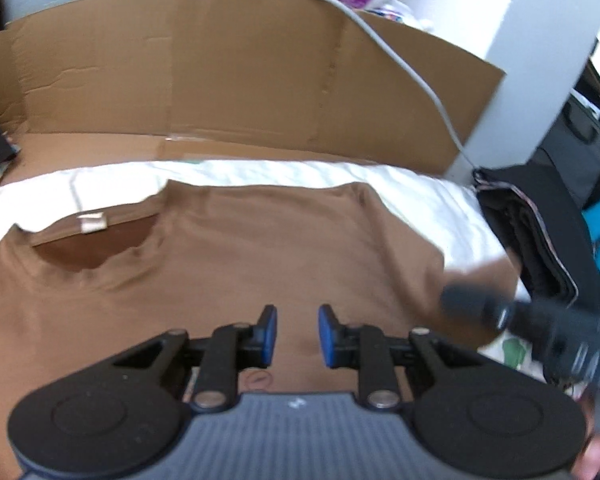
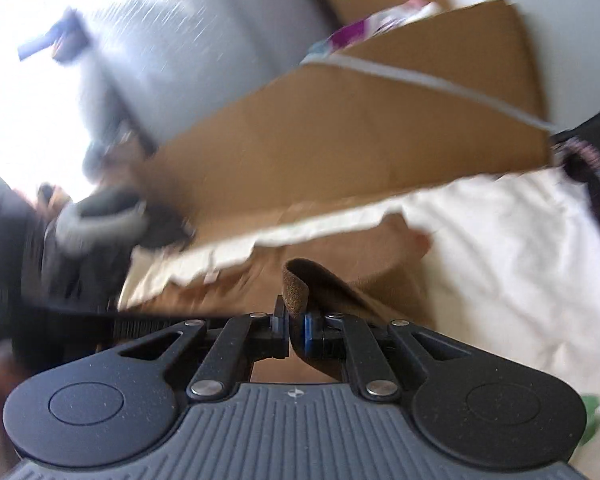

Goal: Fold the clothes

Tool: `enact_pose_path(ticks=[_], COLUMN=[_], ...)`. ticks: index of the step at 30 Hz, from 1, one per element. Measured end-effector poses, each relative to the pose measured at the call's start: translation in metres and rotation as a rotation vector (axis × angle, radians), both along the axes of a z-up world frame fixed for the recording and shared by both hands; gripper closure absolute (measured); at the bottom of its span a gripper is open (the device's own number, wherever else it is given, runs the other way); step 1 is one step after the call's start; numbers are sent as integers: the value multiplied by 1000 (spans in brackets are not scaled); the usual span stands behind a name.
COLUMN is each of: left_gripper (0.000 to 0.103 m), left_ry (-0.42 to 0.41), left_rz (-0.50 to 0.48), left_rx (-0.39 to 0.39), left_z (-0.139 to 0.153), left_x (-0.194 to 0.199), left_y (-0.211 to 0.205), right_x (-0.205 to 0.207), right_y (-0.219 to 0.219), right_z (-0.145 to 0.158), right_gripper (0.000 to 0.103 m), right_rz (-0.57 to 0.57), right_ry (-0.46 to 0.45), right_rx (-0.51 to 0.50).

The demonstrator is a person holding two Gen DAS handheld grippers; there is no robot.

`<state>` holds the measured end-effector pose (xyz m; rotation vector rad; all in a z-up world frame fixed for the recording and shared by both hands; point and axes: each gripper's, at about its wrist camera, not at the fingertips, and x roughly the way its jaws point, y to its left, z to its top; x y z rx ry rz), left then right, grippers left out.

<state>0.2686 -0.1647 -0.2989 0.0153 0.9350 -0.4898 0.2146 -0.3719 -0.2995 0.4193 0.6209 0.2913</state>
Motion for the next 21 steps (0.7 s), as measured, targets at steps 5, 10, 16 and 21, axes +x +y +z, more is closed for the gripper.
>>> enact_pose_path(ticks=[5,10,16,21], left_gripper=[77,74,72,72], left_ry=[-15,-19,-11,11], left_rz=[-15,-31,-28,-13], left_rx=[8,-5,0,2], left_z=[1,1,-9,-23], left_x=[2,0,-4,-10], left_y=[-2,-5,-3,2], right_x=[-2,-17,-29,-35], right_y=[28,32,12,-15], right_z=[-19,-23,-14,-14], right_gripper=[91,57,57,57], right_rz=[51,77,19,-87], right_ry=[78,110,116,123], right_rx=[-20,-8,22,-2])
